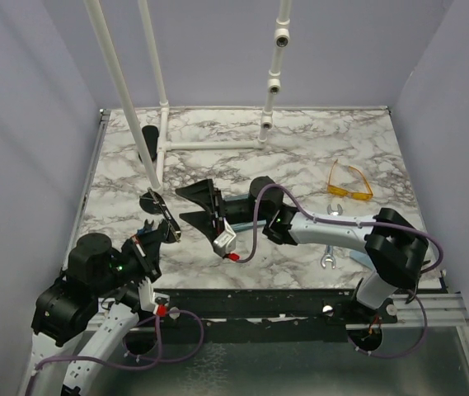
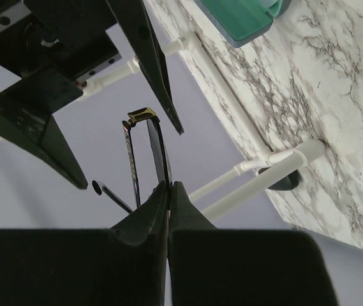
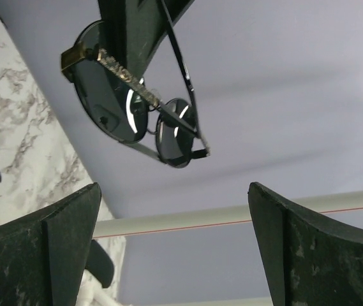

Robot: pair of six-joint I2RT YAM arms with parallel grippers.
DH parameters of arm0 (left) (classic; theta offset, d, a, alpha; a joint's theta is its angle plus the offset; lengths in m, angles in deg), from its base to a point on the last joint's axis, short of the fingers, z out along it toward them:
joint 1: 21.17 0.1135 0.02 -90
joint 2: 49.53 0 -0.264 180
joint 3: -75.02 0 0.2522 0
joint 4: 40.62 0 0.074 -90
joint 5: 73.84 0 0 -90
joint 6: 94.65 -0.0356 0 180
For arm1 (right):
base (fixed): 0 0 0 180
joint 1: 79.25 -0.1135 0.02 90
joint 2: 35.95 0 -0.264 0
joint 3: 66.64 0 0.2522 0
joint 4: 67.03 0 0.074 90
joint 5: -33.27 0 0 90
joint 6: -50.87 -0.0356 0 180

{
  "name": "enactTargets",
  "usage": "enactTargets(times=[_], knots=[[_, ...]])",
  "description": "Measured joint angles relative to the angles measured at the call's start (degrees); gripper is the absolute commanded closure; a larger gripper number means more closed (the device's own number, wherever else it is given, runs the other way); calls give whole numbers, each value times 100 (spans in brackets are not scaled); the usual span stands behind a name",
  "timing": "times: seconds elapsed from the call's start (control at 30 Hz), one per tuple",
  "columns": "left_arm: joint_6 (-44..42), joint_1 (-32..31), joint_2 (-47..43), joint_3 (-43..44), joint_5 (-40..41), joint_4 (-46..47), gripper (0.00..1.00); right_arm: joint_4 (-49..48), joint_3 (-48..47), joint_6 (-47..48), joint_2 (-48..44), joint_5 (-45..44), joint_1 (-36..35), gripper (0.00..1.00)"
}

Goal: Organize the sunglasses
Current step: Fold the sunglasses at the center of the board.

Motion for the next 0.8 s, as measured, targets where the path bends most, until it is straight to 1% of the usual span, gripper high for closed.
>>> enactTargets(times=[0.13, 0.23, 0.4, 0.5, 0.63, 0.73, 0.8], knots=[[2, 138, 17, 15, -297, -48, 100, -330, -146, 192, 118, 101, -111, 0], [-2, 212, 76, 142, -511, -136, 100, -511, -229, 264, 120, 197, -236, 5], [0, 398, 190, 485, -999, -310, 100, -516, -332, 334, 120, 450, -323, 18], [0, 522, 190, 518, -1237, -391, 100, -522, -343, 310, 120, 566, -332, 27], [-2, 605, 190, 518, -1469, -428, 100, -483, -376, 247, 125, 734, -358, 40], [-11, 645, 190, 538, -1617, -426, 100, -435, -398, 225, 129, 817, -374, 43], [-17, 675, 190, 544, -1705, -446, 100, -356, -409, 225, 133, 883, -374, 48]])
